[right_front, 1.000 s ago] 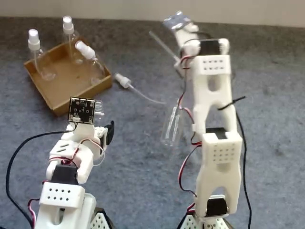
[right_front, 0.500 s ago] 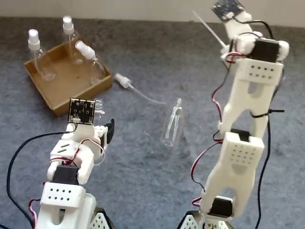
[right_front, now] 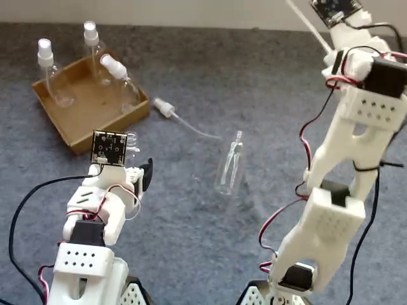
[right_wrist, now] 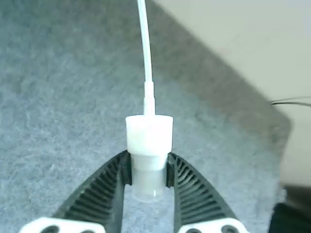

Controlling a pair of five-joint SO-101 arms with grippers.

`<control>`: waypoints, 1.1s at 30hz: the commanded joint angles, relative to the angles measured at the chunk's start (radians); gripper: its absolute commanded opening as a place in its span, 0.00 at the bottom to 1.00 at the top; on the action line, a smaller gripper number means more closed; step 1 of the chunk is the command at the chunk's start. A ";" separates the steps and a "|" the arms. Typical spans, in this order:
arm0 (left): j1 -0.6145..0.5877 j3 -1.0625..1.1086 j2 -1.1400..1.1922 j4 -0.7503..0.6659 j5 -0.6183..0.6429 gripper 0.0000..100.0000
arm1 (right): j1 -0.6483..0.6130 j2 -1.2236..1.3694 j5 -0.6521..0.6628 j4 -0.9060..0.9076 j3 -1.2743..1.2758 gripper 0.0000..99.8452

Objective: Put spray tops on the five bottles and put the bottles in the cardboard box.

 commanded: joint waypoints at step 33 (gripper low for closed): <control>-0.002 -0.005 -0.016 -0.026 0.008 0.11 | -0.073 -1.236 0.242 -0.929 2.109 0.01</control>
